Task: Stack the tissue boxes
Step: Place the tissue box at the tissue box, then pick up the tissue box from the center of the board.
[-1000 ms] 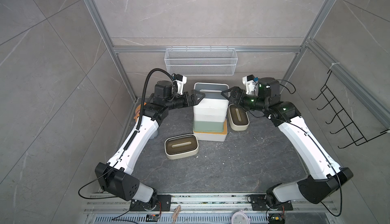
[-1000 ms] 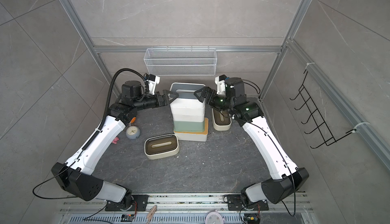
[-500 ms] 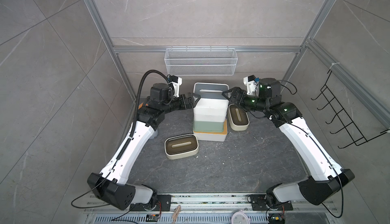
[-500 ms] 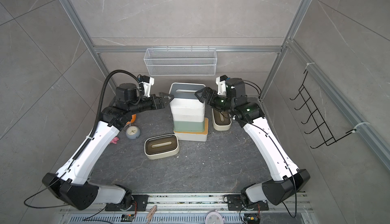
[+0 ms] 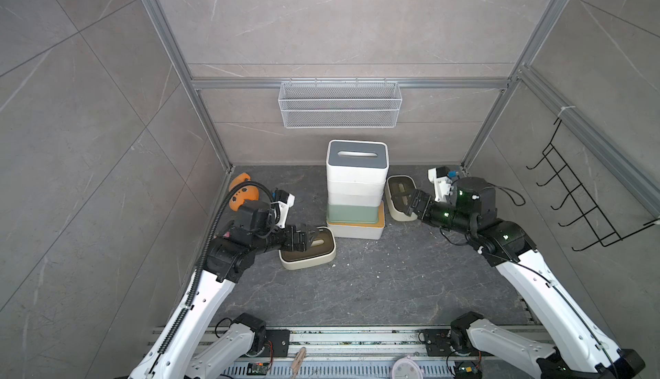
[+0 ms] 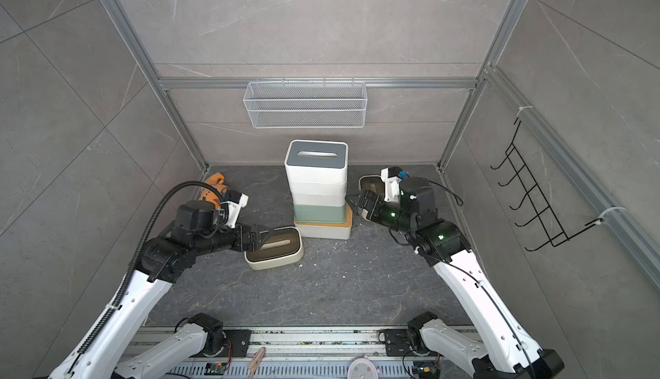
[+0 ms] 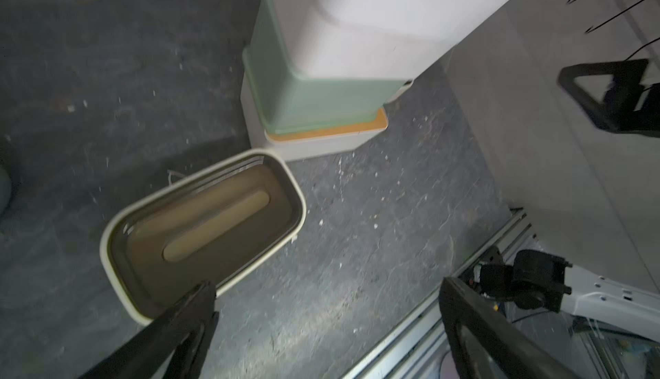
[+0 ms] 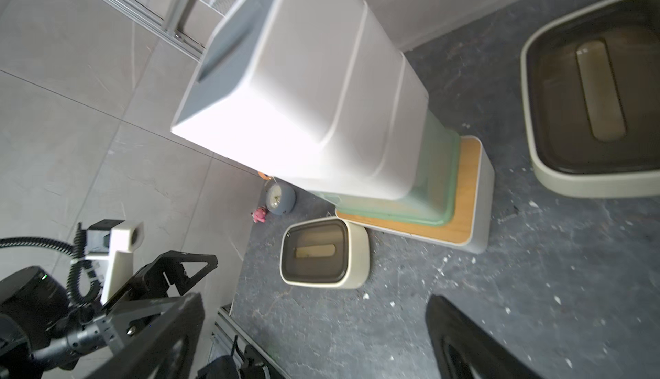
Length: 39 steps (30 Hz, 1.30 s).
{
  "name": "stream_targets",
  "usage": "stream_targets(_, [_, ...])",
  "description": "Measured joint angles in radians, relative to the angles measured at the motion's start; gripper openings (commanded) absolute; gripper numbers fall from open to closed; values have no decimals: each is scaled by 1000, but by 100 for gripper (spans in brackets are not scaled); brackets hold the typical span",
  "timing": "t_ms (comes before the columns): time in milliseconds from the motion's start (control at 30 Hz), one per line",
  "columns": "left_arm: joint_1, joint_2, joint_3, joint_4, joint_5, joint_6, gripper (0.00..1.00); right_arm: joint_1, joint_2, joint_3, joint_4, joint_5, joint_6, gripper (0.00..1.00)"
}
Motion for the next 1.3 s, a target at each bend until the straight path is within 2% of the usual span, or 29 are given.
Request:
stream_targets(167, [-66,60,-126,-31,-27,-48,100,0,-125,-147,3,14,-1,100])
stream_targets(367, [-182,164,-135,-2,-143,-47,100,0,-275,-227,-23,33,-13,100])
stream_targets(467, [-210,187,-138,33,-199,-11,100,0,-330,-263,-43,33,-20,100])
stream_targets(667, [-217,229,-175,125,-270,52,100,0,-393,-320,-96,33,-19,100])
stream_targets(967, [-218,275,-227,211,-323,118,100,0,-402,-340,-100,27,-19,100])
stream_targets(1300, [-219,350,-228,267,-331,195,100,0,-427,-363,-104,14,-14,100])
